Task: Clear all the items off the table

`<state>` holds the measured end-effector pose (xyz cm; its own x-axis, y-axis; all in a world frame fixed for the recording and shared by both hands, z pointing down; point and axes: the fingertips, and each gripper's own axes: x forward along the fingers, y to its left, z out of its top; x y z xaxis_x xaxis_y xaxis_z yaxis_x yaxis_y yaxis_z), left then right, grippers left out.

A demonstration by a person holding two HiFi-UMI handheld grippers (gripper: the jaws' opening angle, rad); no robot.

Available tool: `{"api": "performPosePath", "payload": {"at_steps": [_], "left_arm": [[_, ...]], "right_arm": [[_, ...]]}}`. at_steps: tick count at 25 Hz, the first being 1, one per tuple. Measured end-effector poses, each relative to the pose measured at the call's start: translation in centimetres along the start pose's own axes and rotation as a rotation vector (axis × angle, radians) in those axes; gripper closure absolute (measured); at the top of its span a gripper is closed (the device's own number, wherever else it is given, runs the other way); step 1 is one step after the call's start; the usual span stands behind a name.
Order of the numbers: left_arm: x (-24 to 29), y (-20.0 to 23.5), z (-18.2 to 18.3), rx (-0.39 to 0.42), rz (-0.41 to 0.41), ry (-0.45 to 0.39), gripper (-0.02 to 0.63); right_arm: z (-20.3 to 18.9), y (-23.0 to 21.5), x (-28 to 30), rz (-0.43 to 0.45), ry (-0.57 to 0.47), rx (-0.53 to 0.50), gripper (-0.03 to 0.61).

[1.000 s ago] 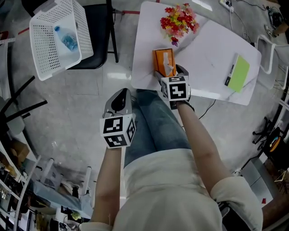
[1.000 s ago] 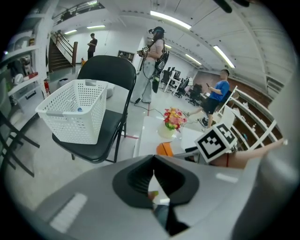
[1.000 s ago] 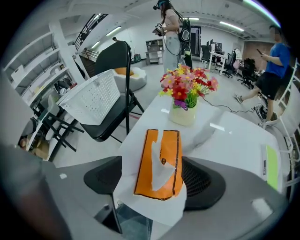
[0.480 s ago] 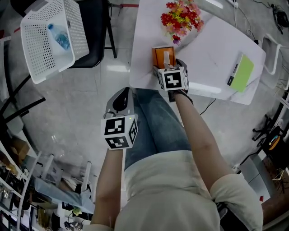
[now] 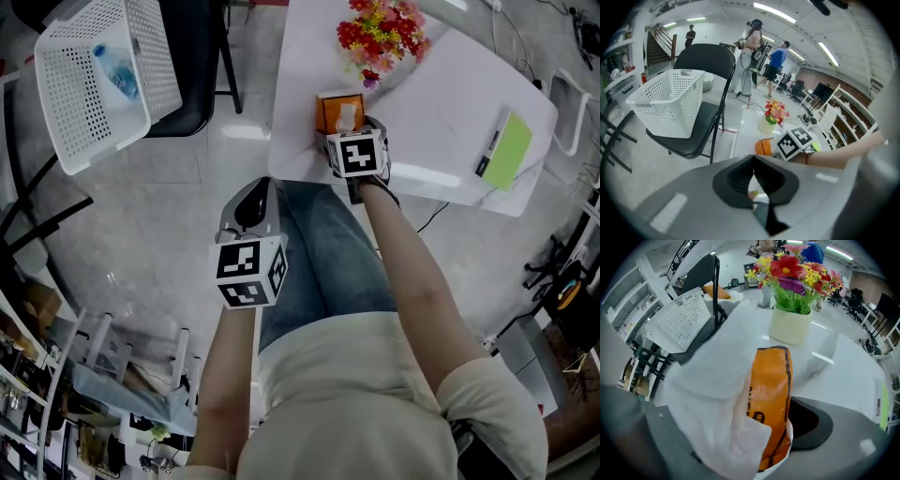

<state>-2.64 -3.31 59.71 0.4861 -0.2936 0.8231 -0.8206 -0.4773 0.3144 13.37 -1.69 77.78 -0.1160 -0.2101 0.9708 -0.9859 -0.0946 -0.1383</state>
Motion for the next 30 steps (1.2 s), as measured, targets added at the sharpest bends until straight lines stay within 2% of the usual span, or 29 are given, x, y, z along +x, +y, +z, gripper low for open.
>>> {"api": "performPosePath", "payload": {"at_steps": [11, 14, 20, 30], "left_arm": [[-0.4, -0.1, 0.4, 0.004, 0.0, -0.014, 0.606], [-0.7, -0.1, 0.4, 0.006, 0.001, -0.018, 0.606], [-1.2, -0.4, 0.0, 0.015, 0.003, -0.022, 0.606], [-2.8, -1.3, 0.5, 0.029, -0.005, -0.052, 0.606]], "right_arm": [[-0.2, 0.1, 0.3, 0.015, 0.025, 0.007, 0.115], [-0.1, 0.0, 0.1, 0.011, 0.028, 0.004, 0.147], [-0.2, -0.7, -0.9, -0.01, 0.002, 0.02, 0.269], [-0.2, -0.6, -2.9, -0.025, -0.023, 0.027, 0.288]]}}
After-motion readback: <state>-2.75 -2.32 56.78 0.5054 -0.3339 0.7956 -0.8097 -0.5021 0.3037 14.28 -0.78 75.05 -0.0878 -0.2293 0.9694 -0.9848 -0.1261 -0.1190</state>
